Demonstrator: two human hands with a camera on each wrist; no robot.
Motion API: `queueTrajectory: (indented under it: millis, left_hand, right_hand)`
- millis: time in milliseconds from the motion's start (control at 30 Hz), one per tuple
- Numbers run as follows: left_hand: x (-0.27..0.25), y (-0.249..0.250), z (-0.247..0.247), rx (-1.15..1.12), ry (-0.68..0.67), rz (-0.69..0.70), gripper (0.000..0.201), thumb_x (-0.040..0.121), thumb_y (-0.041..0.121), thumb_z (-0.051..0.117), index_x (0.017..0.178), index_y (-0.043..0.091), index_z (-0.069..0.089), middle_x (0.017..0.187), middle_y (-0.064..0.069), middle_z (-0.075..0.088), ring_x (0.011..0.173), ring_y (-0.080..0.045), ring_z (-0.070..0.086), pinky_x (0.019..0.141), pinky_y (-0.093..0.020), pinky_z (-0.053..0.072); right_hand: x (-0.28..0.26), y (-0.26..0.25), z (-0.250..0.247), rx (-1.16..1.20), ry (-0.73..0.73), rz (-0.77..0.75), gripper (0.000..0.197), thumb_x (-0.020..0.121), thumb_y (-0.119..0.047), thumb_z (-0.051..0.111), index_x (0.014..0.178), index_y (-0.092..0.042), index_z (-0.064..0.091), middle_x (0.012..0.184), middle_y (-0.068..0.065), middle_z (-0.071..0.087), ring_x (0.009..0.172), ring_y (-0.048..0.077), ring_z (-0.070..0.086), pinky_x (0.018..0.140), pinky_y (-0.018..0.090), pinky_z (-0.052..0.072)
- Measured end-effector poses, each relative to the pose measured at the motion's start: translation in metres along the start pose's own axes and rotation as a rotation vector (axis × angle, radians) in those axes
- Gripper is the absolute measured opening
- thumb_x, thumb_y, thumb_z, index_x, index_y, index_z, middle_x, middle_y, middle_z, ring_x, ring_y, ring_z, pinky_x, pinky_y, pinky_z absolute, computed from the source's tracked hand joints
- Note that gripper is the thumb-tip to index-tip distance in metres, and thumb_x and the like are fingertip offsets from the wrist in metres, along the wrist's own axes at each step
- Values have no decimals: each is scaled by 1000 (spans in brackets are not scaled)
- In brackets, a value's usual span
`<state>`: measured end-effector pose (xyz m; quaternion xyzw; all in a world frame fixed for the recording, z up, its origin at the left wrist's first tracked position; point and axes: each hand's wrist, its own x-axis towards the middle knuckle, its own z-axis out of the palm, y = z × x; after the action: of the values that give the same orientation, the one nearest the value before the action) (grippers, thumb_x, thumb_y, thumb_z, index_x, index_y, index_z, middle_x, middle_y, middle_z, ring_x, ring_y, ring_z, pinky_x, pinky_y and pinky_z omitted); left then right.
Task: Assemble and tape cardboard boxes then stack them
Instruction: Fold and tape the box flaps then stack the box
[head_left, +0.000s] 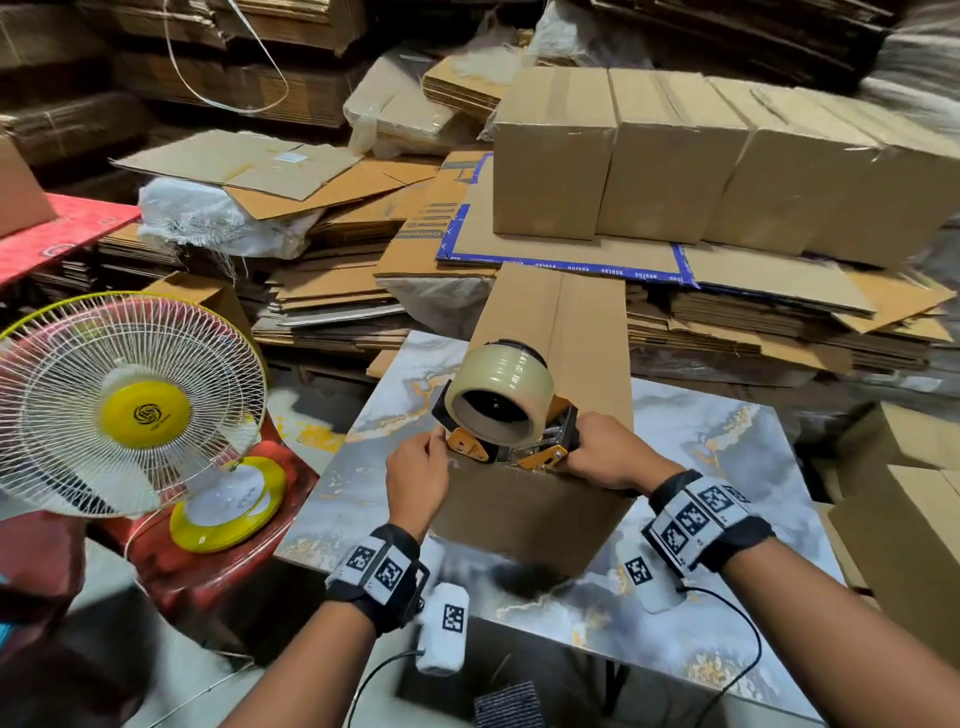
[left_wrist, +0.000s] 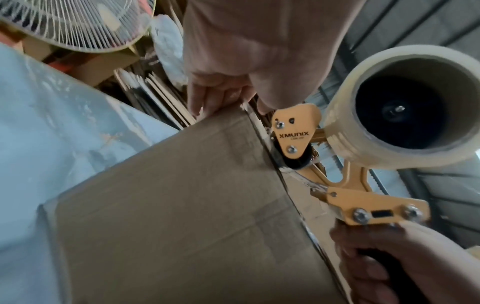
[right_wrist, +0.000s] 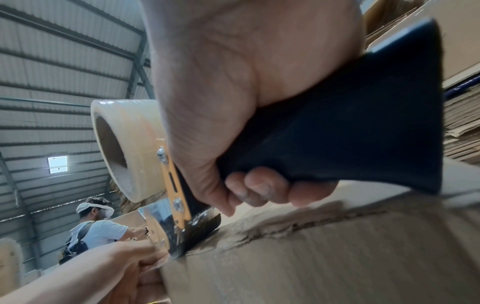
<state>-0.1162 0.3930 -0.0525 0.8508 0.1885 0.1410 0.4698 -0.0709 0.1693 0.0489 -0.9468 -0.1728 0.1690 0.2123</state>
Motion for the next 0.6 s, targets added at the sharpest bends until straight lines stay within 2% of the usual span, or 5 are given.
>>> queueTrajectory:
  millis: [200,367,433,533,600]
  left_hand:
    - [14,0,-7,-143,-143,-211,46,103,36,46,78,0,57,81,-15,61,76,-27,48,67,-39,35]
    - [21,-1,-9,-77,-261,-221,31,104,19,42,76,16,55,83,-12,58,82,-29,49,70,-38,37]
    - [26,-1,-13,-170,-287,-335,28,102,27,48,78,18,60,84,-9,56,83,-25,47,72,-39,37]
    - [30,2,-16,-200,-321,-473,38,101,50,51,108,15,63,104,-9,60,100,-25,53,81,-42,40]
    - [30,5,-15,-181,-322,-499,53,102,56,46,130,12,57,125,-12,61,113,-28,54,87,-44,40]
  right_hand:
    - [3,3,0,14,0,-8,25,85,-26,72,67,-21,56,68,-3,57,67,18,53,54,27,35]
    - [7,7,3,26,3,-18,18,85,-30,71,87,-12,67,81,4,64,73,21,59,62,31,45]
    - [6,8,-1,40,-19,-27,17,85,-28,72,85,-12,66,80,4,63,74,22,58,66,33,47]
    - [-1,19,-8,31,-46,-36,18,85,-27,71,75,-14,65,75,4,64,73,24,59,62,33,47]
    - [-11,34,-14,36,-32,-43,33,86,-19,70,60,-23,51,61,-3,54,62,20,51,50,23,34]
